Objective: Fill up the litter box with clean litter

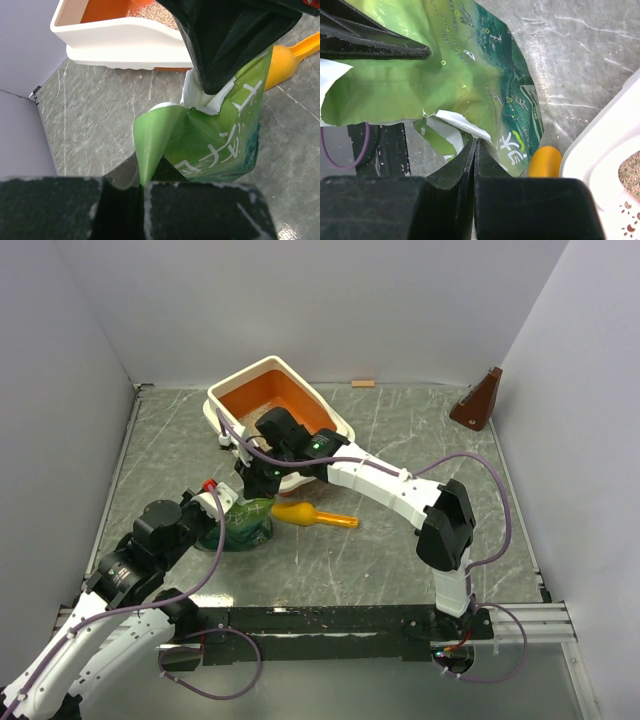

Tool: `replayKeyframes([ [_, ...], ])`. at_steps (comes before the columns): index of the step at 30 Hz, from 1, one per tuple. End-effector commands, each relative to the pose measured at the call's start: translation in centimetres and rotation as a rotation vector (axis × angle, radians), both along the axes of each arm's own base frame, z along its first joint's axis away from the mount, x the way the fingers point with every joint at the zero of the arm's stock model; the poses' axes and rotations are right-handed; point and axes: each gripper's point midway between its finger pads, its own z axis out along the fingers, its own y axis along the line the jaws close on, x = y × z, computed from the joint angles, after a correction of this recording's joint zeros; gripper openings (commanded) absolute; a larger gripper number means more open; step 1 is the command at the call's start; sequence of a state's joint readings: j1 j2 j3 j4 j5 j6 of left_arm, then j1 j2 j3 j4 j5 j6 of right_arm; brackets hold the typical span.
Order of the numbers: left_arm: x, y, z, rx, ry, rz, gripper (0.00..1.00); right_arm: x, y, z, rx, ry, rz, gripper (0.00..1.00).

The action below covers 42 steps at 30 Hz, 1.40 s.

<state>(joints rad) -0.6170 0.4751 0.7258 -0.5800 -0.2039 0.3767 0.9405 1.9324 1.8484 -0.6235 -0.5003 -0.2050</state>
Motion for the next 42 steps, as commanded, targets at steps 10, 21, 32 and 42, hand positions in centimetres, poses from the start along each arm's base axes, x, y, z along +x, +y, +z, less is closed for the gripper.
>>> replayKeyframes([
  [10,0.3,-2.1,5.7,-0.135,-0.178,-0.084,0.01,-1.7,-1.5,-1.3,-0.073,-0.048,0.175,0.51],
  [21,-0.4,-2.4,6.1,-0.138,-0.191,-0.120,0.01,-3.9,-3.3,1.2,-0.040,-0.096,0.253,0.73],
  [32,-0.6,-2.5,6.0,-0.141,-0.189,-0.129,0.01,-2.8,-2.2,7.6,0.105,-0.092,0.103,0.34],
  [42,-0.6,-2.3,6.2,-0.146,-0.194,-0.119,0.01,-2.7,-1.6,6.3,0.085,-0.030,0.089,0.00],
])
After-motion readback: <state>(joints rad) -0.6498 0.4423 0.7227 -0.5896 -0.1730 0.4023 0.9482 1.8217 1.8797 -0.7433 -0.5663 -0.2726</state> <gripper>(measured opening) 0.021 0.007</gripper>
